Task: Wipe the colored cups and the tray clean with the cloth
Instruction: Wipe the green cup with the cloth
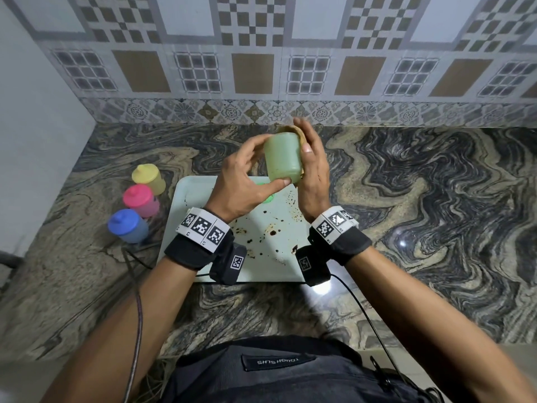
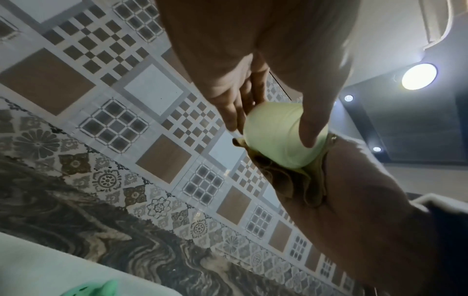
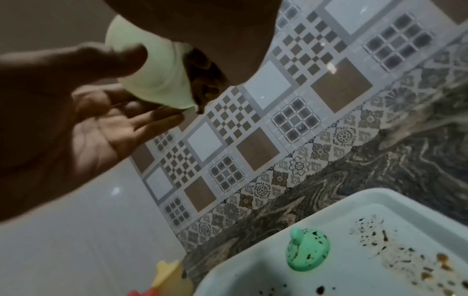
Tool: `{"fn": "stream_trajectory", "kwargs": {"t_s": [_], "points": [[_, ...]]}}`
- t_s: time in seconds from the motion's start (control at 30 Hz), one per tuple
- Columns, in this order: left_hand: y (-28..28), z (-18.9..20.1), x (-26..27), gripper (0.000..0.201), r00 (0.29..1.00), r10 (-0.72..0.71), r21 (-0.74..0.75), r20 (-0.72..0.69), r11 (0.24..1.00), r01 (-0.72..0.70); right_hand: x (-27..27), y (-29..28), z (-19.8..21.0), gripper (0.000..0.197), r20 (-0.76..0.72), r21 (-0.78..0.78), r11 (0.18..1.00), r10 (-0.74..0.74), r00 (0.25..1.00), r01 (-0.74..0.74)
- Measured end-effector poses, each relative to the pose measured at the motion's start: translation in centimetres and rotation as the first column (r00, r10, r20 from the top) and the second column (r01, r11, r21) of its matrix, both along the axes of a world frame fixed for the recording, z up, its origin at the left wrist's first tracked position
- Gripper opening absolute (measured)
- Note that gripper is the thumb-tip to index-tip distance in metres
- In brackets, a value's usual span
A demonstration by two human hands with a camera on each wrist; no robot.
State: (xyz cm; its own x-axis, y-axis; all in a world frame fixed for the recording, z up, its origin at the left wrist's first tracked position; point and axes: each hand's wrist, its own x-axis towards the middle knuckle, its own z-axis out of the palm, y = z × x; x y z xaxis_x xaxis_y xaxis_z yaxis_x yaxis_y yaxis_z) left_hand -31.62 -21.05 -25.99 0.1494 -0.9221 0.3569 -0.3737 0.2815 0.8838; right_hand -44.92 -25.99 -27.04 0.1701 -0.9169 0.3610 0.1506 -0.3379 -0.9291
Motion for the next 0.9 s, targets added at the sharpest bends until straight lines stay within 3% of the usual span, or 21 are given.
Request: {"fn": "stream_trajectory", "kwargs": {"t_s": [0.13,0.2,0.33,0.43,0.67,0.9], "points": [[-0.3,0.4,0.3,0.075,0.999,0.039,-0.047,-0.021,0.998,-0.04,-0.2,-0.7,0.5,0.046,0.068,0.153,0.988,0.021,0.997,-0.031],[-0.3,0.6,0.3,0.079,0.996,0.066,-0.044,0.053,0.997,-0.063,-0.1,-0.8,0.8,0.044,0.028,0.15,0.989,0.008,1.0,-0.012],[-0.4,0.5,0.7,0.087,0.947,0.193,-0.078,0.255,0.981,-0.179,0.2,-0.5,0.8,0.045,-0.066,-0.013,0.998,-0.07,0.995,0.069],[-0.7,0.5,0.7,0.088,0.931,0.225,-0.037,0.288,0.974,-0.224,0.0,-0.7,0.7,0.043,-0.179,-0.128,0.99,-0.077,0.981,0.054],[-0.8,1.6,0.0,0.068,0.896,0.265,-0.128,0.356,0.964,-0.234,0.3,-0.9,0.3,0.046,-0.464,-0.398,0.903,-0.046,0.884,-0.162],[-0.6,2.0,0.8,0.069,0.914,0.158,-0.143,0.373,0.983,-0.111,-0.4,-1.4,0.2,0.053,-0.557,-0.386,0.879,0.02,0.831,-0.279]]}}
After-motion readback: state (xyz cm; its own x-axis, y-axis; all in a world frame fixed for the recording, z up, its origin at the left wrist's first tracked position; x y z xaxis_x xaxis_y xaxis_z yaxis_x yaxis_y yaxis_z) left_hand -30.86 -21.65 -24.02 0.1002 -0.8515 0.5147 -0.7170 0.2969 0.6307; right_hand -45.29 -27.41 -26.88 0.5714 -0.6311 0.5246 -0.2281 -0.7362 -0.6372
